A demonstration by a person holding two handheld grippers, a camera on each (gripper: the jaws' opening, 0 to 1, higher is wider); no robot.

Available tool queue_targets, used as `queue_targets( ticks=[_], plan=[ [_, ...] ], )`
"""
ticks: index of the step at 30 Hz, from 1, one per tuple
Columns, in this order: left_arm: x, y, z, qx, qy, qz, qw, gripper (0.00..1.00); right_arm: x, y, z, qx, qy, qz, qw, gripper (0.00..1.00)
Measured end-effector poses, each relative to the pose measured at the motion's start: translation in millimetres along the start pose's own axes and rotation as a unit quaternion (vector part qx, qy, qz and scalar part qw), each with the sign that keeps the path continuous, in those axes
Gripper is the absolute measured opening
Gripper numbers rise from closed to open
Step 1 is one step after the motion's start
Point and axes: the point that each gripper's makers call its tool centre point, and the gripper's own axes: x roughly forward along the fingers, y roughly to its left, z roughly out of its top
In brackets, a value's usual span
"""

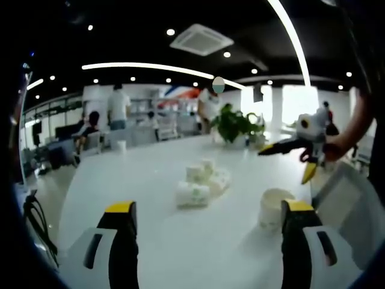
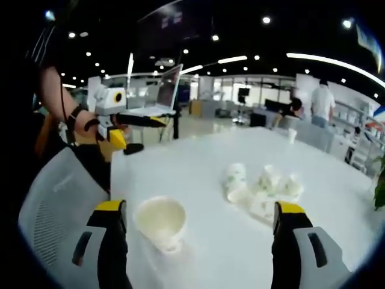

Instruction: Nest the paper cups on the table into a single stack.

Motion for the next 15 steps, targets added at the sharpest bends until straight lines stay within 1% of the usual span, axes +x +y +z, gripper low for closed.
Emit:
queue_targets(
  ticks=[5, 9, 15],
  plan=[
    [-2.9, 0.3, 0.6, 0.000, -0.001, 0.001, 1.0000, 0.98, -3.7, -16.0, 0.4, 0.014, -0.004, -0.017, 0.9998, 1.00],
    [-4.8, -0.4, 0.3, 0.000, 0.000, 0.000, 1.0000, 0.98, -5.8, -33.5, -1.1, 0.037, -0.008, -0.031, 0.9988, 0.98],
    [-7.7, 0.9, 0.3, -0.003, 0.000, 0.002, 1.0000, 0.98, -7.3, -60.2, -2.3, 0.031, -0.005, -0.046, 0.9985, 0.96]
  ],
)
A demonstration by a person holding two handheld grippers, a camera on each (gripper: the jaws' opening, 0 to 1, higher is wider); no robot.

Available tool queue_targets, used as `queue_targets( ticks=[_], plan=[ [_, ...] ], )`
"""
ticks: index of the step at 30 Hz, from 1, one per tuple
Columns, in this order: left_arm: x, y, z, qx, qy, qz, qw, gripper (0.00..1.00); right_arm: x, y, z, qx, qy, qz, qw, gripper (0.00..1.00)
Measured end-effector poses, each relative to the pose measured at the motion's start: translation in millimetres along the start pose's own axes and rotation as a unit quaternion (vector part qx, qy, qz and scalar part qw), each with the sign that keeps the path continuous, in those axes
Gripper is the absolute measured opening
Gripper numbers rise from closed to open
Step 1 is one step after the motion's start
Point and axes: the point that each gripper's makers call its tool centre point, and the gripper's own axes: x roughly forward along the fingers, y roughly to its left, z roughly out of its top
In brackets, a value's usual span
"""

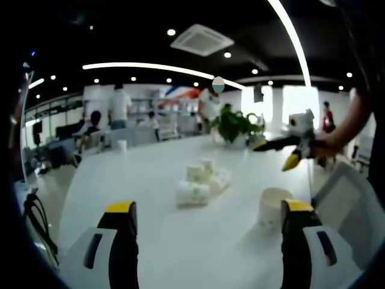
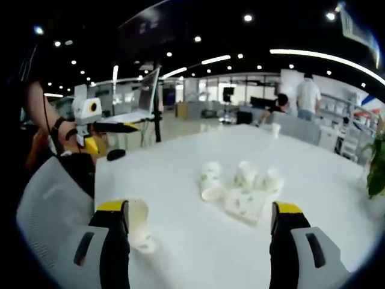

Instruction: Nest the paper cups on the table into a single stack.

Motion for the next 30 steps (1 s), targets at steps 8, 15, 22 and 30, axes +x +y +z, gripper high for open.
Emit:
queue_targets(
  ticks=[8, 15, 22, 30],
  plan=[
    [-1.4, 0.5, -0.8, 0.000, 0.001, 0.002, 1.0000, 0.98, 9.5, -31.0, -2.2, 0.000, 0.013, -0.007, 0.9999, 0.94],
    [-2.6, 0.0, -2.6, -0.004, 0.003, 0.003, 1.0000, 0.98, 17.4, -46.8, -6.9, 0.003, 0.023, -0.008, 0.9997, 0.94],
    [-4.0, 0.8, -6.8, -0.006, 0.007, 0.006, 0.9999, 0.98, 27.3, -61.0, -17.8, 0.017, 0.039, -0.006, 0.9991, 0.93],
    [-6.6, 2.8, -10.0, -0.009, 0.006, 0.010, 0.9999, 0.98, 34.5, -67.9, -26.4, 0.029, 0.051, 0.008, 0.9982, 0.88]
  ],
)
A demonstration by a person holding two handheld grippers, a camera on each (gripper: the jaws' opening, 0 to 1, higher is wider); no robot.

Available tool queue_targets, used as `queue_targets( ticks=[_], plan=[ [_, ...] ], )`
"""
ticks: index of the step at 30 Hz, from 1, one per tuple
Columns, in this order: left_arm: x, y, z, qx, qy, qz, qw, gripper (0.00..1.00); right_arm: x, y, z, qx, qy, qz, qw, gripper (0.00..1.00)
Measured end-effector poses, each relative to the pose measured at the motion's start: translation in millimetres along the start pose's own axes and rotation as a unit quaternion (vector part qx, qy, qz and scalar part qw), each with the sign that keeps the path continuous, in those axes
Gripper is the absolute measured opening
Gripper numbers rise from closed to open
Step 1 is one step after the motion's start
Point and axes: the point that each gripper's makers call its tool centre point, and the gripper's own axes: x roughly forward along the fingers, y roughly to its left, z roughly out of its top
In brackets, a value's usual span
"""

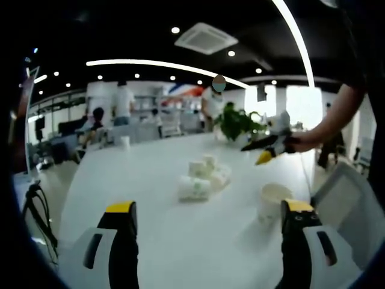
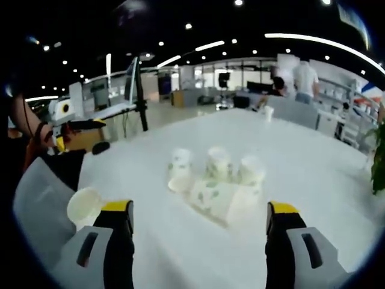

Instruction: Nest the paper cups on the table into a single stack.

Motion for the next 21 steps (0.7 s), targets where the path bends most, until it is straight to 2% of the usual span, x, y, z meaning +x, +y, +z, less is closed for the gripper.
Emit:
queue_targets(
  ticks=[8, 21],
  plan=[
    [-0.7, 1.2, -2.4, -0.003, 0.002, 0.003, 1.0000, 0.97, 5.9, -13.2, -3.5, 0.032, 0.001, 0.001, 0.9995, 0.86],
    [0.1, 4.7, -3.8, -0.007, 0.005, 0.009, 0.9999, 0.97, 18.0, -26.2, -7.4, 0.041, 0.010, 0.011, 0.9991, 0.74]
  ],
)
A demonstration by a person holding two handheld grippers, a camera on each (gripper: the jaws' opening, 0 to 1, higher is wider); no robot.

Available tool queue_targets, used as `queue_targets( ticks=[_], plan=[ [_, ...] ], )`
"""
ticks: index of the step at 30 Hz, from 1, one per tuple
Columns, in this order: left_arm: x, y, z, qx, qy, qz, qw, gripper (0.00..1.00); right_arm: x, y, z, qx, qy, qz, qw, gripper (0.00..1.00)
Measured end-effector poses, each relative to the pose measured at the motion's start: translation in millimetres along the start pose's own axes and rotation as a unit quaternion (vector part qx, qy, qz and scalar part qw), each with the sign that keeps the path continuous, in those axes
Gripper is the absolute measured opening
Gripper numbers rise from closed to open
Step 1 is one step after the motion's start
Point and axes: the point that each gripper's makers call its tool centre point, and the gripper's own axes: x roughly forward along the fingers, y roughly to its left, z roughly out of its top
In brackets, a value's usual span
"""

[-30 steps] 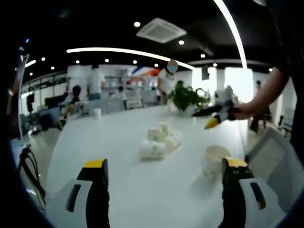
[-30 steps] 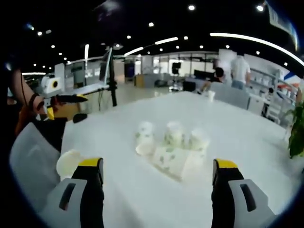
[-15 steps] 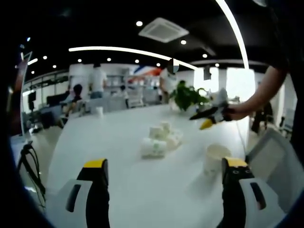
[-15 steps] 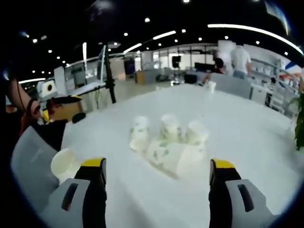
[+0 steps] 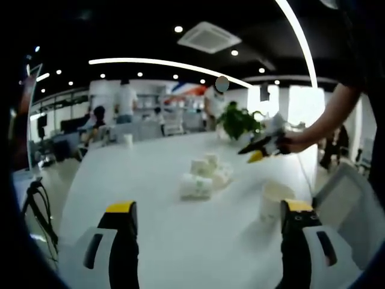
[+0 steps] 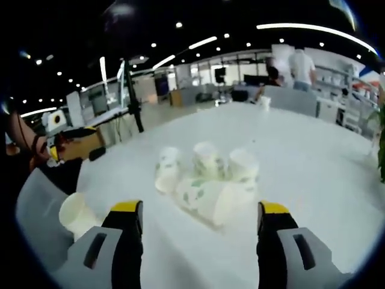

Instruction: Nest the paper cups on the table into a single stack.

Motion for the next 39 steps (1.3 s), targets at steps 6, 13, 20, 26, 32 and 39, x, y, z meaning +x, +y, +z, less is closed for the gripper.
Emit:
queue_targets(
  ticks=[6, 13, 20, 26, 32, 39],
  plan=[
    [1.0, 0.4, -0.6, -0.004, 0.002, 0.000, 1.0000, 0.97, 4.9, -10.2, -2.9, 0.012, 0.003, -0.004, 0.9999, 0.72],
    [1.8, 2.3, 1.3, 0.000, 0.001, 0.000, 1.0000, 0.97, 10.9, -13.6, -6.3, 0.016, 0.007, 0.003, 0.9998, 0.62],
    [4.0, 2.4, 1.2, -0.001, 0.004, 0.000, 1.0000, 0.97, 14.5, -17.3, -8.3, 0.027, 0.010, 0.011, 0.9995, 0.56],
    [8.3, -1.2, 5.2, 0.002, 0.001, -0.002, 1.0000, 0.96, 17.0, -21.9, -12.4, 0.028, 0.015, 0.010, 0.9994, 0.53],
    [11.9, -1.0, 7.2, 0.006, 0.005, -0.001, 1.0000, 0.97, 18.9, -22.5, -13.3, 0.036, 0.016, 0.018, 0.9990, 0.44],
    [12.9, 1.3, 8.9, 0.005, 0.003, 0.000, 1.0000, 0.97, 23.4, -20.1, -13.1, 0.043, 0.015, 0.026, 0.9986, 0.40]
  ],
)
